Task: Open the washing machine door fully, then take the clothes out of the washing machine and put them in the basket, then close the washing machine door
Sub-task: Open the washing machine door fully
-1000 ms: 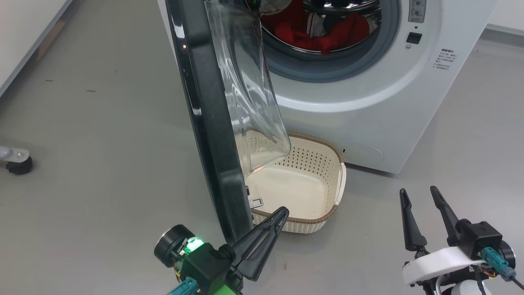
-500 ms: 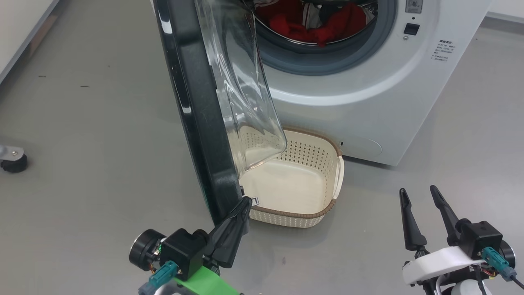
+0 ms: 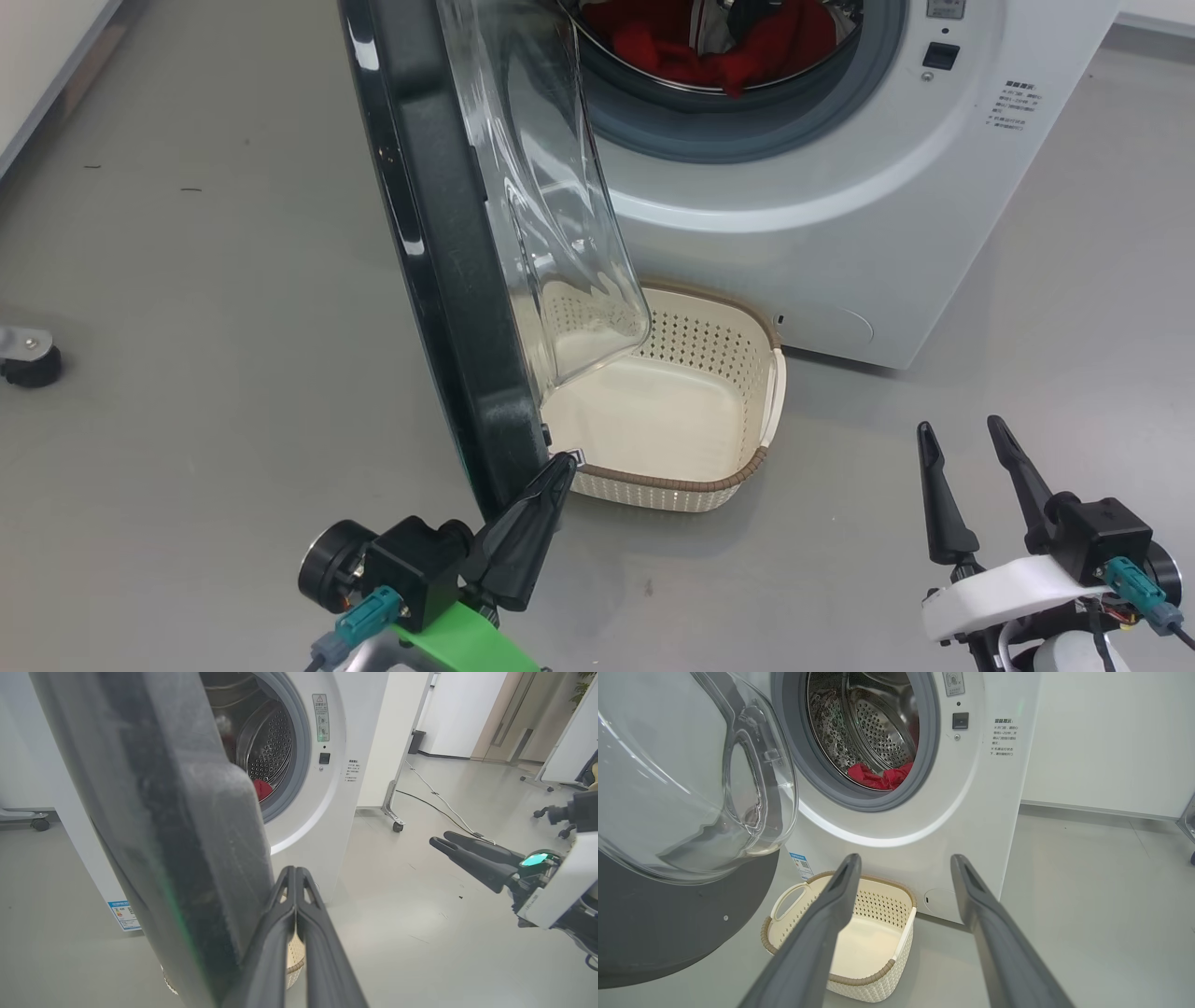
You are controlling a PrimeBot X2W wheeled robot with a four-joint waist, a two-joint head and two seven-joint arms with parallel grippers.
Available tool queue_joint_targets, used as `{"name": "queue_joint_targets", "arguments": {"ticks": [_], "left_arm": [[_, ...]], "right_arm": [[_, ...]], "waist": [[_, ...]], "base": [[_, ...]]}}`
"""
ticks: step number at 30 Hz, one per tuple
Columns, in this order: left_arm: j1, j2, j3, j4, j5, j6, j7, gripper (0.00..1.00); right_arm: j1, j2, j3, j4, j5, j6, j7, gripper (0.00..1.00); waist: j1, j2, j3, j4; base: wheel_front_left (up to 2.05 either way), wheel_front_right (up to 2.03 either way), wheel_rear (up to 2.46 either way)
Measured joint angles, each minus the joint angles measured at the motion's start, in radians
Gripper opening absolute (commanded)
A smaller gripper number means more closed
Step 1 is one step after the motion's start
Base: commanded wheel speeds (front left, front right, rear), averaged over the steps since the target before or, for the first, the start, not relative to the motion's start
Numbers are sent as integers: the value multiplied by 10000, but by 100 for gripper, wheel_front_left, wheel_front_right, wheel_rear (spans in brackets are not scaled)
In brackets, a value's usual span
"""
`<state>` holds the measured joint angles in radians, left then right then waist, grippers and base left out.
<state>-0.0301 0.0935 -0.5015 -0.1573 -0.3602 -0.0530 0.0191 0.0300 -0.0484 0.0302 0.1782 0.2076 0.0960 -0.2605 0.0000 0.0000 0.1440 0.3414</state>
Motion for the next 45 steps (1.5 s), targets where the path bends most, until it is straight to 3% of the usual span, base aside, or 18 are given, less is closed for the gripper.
{"name": "queue_joint_targets", "arguments": {"ticks": [24,30,45], "left_arm": [[98,-173,688,637,-236,663,-640,0],[216,-163,1246,924,-236,1009,-961,0],[254,-88,2435,1544,-378,1287,-1678,0]], "right_arm": [[-93,29,-144,63,-92,107,0,100],[-93,33,-178,77,-92,161,0,100],[-93,40,-334,81,-155,171,0,100]], "waist": [[0,0,52,229],[0,0,-7,316],[0,0,-34,417]], "base": [[0,0,0],[0,0,0],[0,0,0]]}}
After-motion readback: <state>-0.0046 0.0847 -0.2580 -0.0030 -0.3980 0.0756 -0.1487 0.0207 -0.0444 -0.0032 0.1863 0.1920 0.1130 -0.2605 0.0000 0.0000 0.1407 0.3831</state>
